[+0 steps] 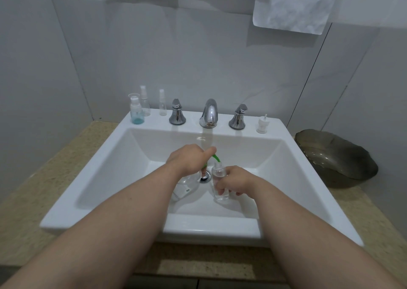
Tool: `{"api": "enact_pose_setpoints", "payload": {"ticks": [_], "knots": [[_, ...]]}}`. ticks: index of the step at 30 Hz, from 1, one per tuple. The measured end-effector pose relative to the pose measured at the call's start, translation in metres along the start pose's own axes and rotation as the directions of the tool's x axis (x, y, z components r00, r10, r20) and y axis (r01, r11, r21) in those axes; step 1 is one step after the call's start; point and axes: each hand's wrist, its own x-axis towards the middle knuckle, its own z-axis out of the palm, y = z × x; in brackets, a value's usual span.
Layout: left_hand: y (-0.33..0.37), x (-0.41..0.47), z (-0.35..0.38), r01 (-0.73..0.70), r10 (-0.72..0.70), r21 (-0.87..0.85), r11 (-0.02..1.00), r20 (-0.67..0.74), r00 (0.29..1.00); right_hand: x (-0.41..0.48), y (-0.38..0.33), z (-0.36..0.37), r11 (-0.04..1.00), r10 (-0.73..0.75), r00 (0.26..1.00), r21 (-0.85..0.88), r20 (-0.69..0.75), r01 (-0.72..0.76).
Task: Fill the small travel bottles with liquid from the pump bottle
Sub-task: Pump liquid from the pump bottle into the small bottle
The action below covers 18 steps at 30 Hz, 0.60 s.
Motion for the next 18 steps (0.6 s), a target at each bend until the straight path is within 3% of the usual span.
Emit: {"api": "enact_pose_setpoints", "payload": {"ticks": [18], "knots": [[-0.0012, 0.0015, 0.0000, 0.014, -0.014, 0.015, 1.000, -0.011, 1.000, 0.0008, -0.0002, 0.0001, 1.000, -0.005, 1.000, 0.002, -0.015, 0.005]]}}
